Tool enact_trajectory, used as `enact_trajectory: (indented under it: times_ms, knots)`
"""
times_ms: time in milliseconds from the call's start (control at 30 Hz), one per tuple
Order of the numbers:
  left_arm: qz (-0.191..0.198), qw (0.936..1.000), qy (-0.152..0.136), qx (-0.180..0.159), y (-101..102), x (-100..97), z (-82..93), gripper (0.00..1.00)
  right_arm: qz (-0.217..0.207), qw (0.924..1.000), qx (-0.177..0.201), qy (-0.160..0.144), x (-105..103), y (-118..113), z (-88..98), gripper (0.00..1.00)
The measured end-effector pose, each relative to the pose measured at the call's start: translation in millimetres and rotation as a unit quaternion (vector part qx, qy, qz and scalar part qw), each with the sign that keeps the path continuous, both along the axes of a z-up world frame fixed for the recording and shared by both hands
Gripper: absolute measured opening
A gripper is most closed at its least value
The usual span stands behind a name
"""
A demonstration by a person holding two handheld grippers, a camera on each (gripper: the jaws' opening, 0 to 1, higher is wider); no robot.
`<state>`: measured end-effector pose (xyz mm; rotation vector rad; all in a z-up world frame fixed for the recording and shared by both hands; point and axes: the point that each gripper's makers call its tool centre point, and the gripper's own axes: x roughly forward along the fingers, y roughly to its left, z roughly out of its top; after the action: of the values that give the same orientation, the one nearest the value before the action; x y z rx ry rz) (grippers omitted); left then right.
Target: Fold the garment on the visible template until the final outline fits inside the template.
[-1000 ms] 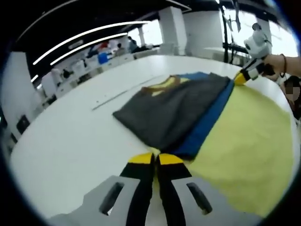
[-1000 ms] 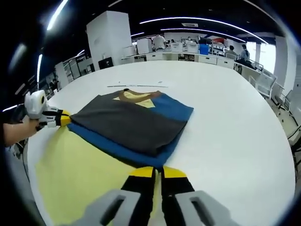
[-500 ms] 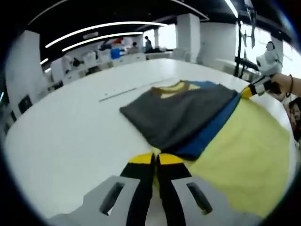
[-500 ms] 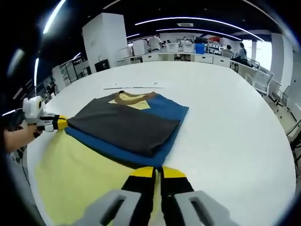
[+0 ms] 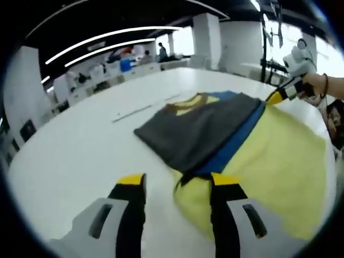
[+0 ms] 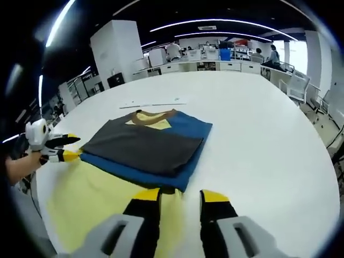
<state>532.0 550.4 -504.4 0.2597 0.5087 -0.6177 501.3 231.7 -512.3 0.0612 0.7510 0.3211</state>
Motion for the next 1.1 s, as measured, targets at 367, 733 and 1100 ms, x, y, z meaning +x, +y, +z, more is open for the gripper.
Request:
enact_trajectory:
  times_ms: [367,733,1100]
  knots:
    - [0.015,0.9979,-0.002,-0.063,-3.2,-15.1,38.5,0.78,0.003,0.9999,-0.013,-0.007,-34.1,-5.6,22.1,0.43]
    - [-0.01,0.9982,-0.022,-0.055,2.1,-38.1,77.3,0.94,0.018,0.9997,-0.01,0.011,-82.9,-0.3,30.4,0.44]
    - [-0.028,0.9984,-0.018,-0.046,0.4,-75.7,94.4,0.99,-0.012,0.9996,0.003,0.027,-123.5,0.8,25.3,0.39]
